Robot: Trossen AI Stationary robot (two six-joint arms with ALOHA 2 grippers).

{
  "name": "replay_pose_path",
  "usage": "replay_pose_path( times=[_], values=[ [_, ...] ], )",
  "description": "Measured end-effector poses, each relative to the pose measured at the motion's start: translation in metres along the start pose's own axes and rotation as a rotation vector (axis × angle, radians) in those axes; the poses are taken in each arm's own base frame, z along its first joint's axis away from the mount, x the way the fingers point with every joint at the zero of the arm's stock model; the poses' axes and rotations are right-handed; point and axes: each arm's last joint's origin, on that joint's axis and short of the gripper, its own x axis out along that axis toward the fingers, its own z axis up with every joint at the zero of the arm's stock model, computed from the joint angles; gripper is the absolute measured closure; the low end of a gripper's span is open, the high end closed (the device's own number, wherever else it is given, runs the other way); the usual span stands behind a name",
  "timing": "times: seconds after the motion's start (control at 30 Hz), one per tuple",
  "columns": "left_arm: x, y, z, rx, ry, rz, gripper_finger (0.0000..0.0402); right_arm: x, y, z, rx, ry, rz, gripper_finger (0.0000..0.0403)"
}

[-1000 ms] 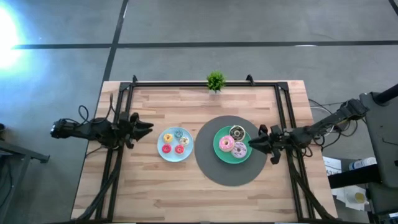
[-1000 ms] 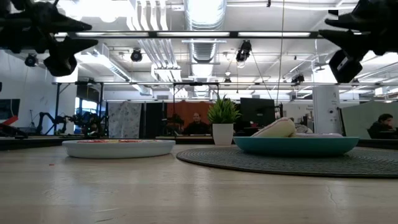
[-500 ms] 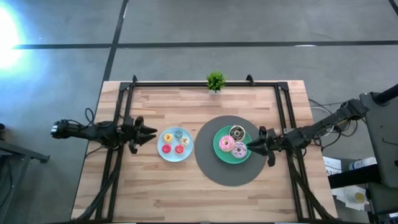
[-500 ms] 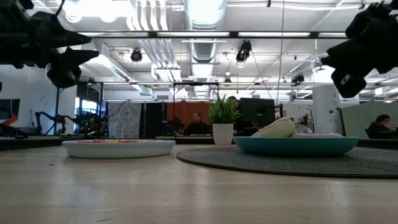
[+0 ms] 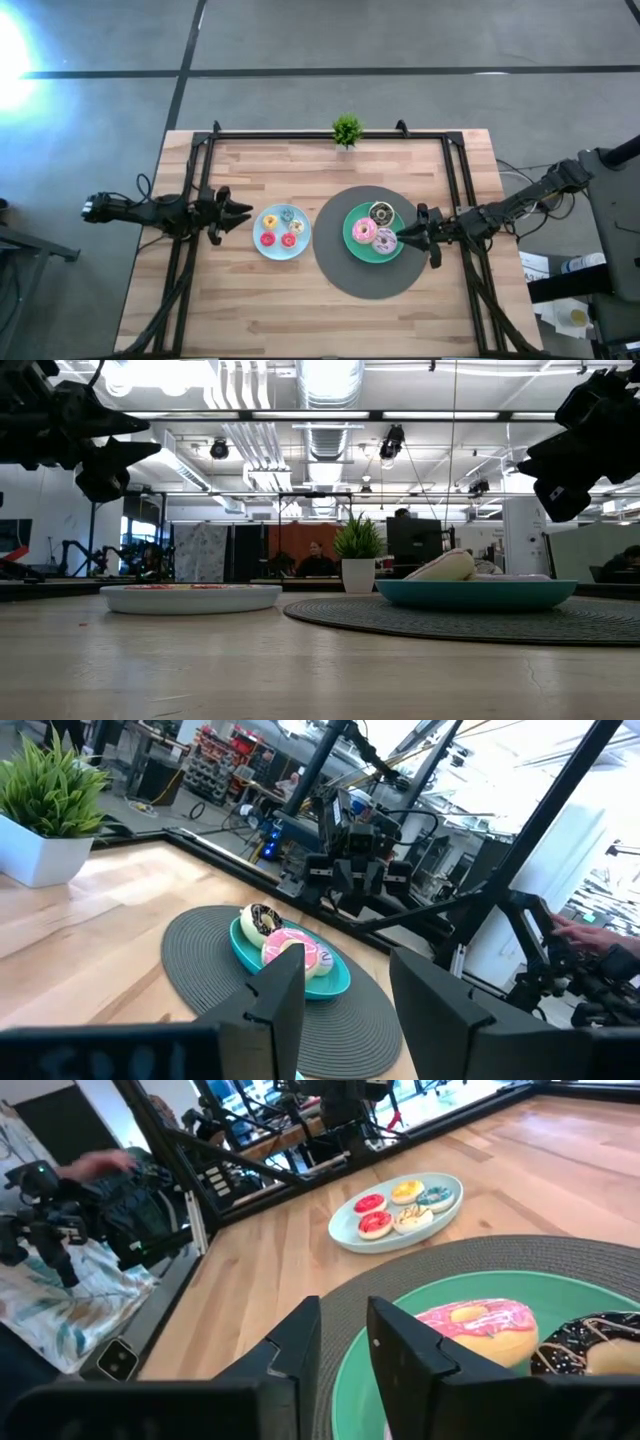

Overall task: Pick & Place donuts
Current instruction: Return to Home Position

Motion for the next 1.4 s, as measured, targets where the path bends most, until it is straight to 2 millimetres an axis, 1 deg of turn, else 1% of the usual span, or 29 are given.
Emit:
replay_pose_path(
  times=[0.17,0.5,0.8,1.0,1.2,1.4],
  values=[
    [-0.001,0.000,0.001,-0.004,-0.014,-0.002,0.0278,-0.002,0.001,0.002,0.009,-0.020,0.012,0.0321],
    [0.000,0.003,0.003,-0.003,-0.035,0.031,0.0278,-0.013,0.000,0.014,0.048,-0.113,0.048,0.0334],
    [0.001,0.010,0.006,0.002,-0.073,0.104,0.0278,-0.020,-0.018,0.020,0.058,-0.178,-0.087,0.0327],
    [0.001,0.012,0.007,0.002,-0.082,0.120,0.0278,-0.024,-0.029,0.030,0.083,-0.293,-0.173,0.0321],
    [0.001,0.012,0.007,0.002,-0.081,0.119,0.0278,-0.032,-0.038,0.042,0.103,-0.439,-0.260,0.0328],
    [0.001,0.012,0.007,0.002,-0.081,0.119,0.0278,-0.033,-0.044,0.044,0.102,-0.458,-0.318,0.0334]
  ],
)
